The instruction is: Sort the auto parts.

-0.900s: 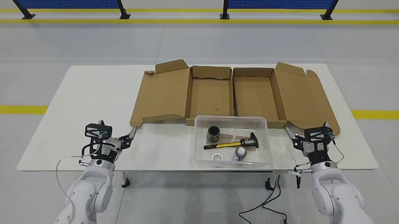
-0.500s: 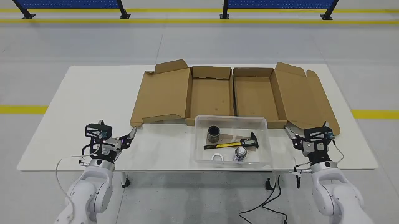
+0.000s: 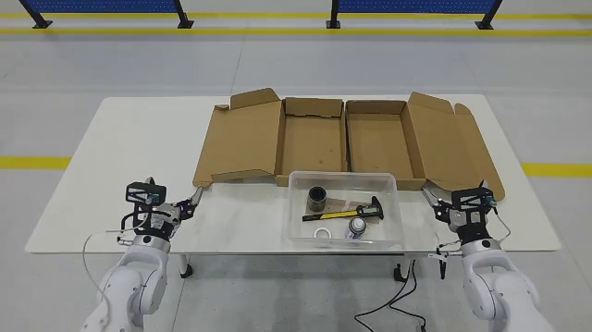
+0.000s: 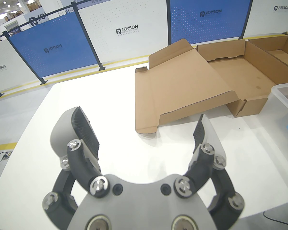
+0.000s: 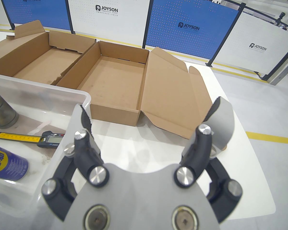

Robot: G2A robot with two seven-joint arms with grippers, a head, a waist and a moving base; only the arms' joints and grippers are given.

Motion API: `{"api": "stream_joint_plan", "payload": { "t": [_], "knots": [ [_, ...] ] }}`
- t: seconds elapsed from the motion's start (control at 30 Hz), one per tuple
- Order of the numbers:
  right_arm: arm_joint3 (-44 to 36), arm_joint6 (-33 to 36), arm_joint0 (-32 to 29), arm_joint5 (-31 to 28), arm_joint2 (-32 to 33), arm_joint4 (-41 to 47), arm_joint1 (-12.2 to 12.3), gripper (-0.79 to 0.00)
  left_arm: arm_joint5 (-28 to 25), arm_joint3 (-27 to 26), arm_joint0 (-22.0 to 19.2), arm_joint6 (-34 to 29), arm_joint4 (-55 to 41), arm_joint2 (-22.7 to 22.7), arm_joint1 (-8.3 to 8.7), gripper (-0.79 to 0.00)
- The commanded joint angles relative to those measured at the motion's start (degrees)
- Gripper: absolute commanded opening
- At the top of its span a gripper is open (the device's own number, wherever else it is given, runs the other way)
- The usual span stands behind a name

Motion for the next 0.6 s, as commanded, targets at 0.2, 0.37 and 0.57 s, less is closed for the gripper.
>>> {"api": "stream_joint_plan", "payload": {
  "t": [0.2,0.37,0.57],
  "knots": [
    [0.00,0.00,0.00,0.00,0.00,0.00,0.00,0.000,-5.64,-4.86,-7.54,-6.17,-1.34,3.56,-0.18,0.000],
    [0.00,0.00,0.00,0.00,0.00,0.00,0.00,0.000,-10.38,-6.74,-14.13,-12.71,-1.45,9.28,-0.49,0.000],
    [0.00,0.00,0.00,0.00,0.00,0.00,0.00,0.000,-13.94,-5.08,-23.71,-24.75,-6.56,18.83,-1.59,0.000]
  ]
}}
